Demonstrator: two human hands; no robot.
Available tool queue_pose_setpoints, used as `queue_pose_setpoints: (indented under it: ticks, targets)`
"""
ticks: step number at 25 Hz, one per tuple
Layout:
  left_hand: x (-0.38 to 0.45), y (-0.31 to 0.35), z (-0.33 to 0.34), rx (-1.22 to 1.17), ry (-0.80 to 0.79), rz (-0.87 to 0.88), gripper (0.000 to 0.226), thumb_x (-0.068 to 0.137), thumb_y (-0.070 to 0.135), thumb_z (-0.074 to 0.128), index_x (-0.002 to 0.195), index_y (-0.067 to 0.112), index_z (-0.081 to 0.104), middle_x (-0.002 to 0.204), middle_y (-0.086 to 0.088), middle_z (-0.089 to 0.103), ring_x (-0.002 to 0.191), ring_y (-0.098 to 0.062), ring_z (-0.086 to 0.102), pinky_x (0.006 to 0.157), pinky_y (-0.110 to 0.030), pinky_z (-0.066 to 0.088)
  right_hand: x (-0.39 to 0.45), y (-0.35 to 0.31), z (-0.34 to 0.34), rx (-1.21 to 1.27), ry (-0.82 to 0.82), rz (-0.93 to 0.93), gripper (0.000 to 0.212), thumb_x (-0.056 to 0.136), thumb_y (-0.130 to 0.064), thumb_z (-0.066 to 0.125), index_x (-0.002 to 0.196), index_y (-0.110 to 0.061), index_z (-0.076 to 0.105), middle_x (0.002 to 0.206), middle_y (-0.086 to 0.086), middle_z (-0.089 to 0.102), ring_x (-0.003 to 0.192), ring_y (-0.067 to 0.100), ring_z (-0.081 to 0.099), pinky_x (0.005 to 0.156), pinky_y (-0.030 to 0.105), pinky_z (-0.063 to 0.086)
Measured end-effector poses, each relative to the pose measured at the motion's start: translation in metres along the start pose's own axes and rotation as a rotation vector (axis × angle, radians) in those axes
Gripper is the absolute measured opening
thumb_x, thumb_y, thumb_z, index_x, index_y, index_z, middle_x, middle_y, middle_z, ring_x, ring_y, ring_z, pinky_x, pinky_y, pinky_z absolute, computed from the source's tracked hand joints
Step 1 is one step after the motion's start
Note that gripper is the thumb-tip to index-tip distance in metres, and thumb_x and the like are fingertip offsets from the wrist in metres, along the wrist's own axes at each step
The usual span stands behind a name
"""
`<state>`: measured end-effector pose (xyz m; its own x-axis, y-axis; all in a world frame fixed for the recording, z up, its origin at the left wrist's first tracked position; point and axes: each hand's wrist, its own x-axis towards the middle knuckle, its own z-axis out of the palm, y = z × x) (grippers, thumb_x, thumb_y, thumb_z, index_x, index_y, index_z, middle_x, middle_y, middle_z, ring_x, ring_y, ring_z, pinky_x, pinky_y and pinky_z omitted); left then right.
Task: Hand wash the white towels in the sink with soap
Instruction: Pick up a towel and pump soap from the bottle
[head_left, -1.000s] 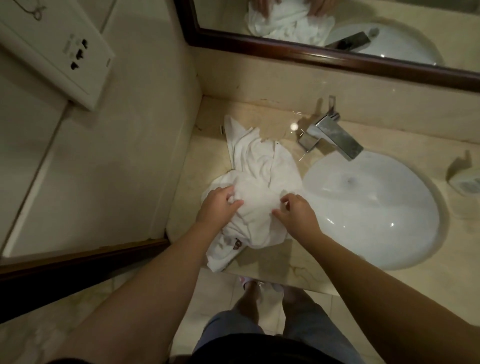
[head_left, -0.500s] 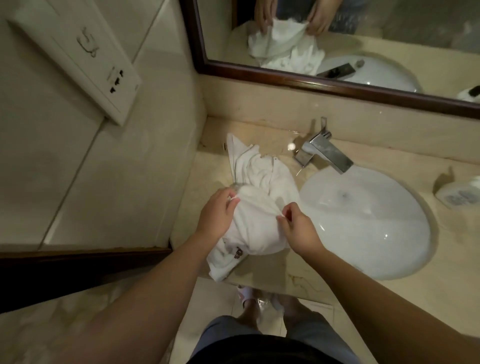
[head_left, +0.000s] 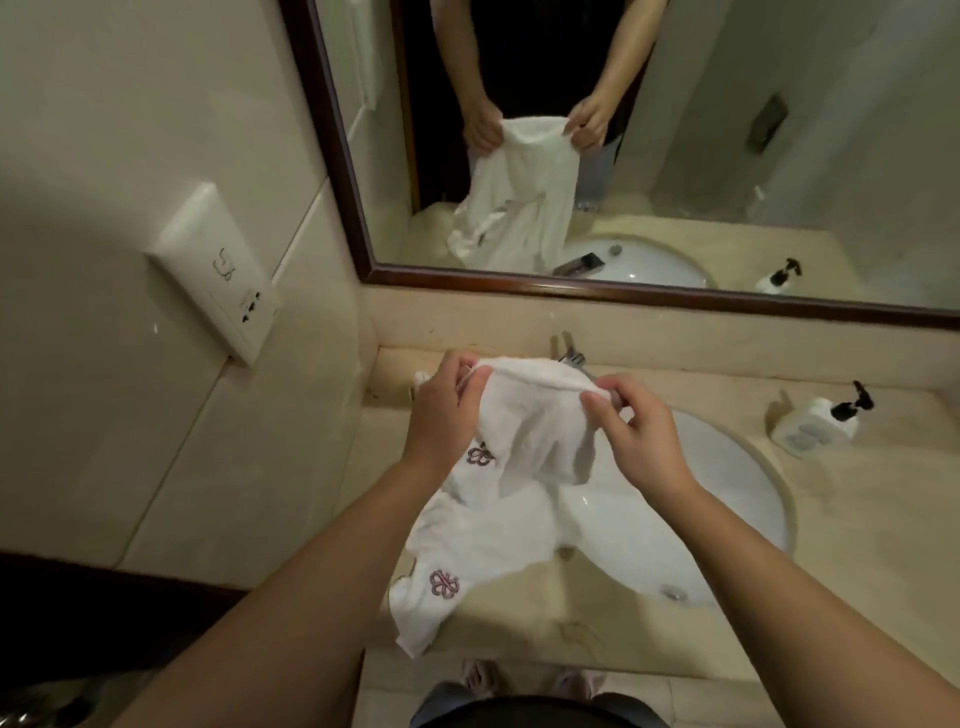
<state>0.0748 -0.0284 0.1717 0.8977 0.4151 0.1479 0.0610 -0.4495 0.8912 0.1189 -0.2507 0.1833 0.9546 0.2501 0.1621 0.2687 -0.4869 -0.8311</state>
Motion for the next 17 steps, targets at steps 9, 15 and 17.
queue_pose_setpoints:
  ticks: [9, 15, 17]
  targets:
    - [0.017, 0.105, 0.072, -0.276, -0.256, 0.116, 0.006, 0.096, 0.030, 0.064, 0.099, 0.024, 0.064, 0.083, 0.009, 0.061, 0.072, 0.004, 0.054, 0.069, -0.012, 0.043, -0.006, 0.004, -0.111, 0.138, 0.361, 0.088, 0.014, 0.095, -0.029, 0.062, 0.097, -0.016, 0.067, 0.092, 0.009, 0.064, 0.080, 0.022, 0.055, 0.072, 0.031, 0.044]
    - [0.009, 0.103, 0.139, -0.193, -0.481, 0.095, 0.021, 0.097, 0.031, 0.064, 0.089, 0.013, 0.070, 0.077, 0.003, 0.067, 0.070, 0.000, 0.056, 0.071, -0.023, 0.045, -0.035, 0.048, -0.149, 0.020, 0.418, 0.183, 0.010, 0.097, -0.022, 0.060, 0.090, -0.026, 0.065, 0.081, -0.012, 0.063, 0.073, -0.001, 0.055, 0.064, 0.012, 0.041]
    - [0.002, 0.098, 0.161, -0.187, -0.526, 0.082, 0.022, 0.097, 0.033, 0.064, 0.089, 0.013, 0.069, 0.076, 0.005, 0.065, 0.070, -0.002, 0.056, 0.070, -0.021, 0.044, -0.042, 0.071, -0.158, -0.096, 0.431, 0.186, 0.011, 0.098, -0.023, 0.058, 0.090, -0.027, 0.065, 0.083, -0.017, 0.061, 0.077, -0.001, 0.054, 0.071, 0.016, 0.042]
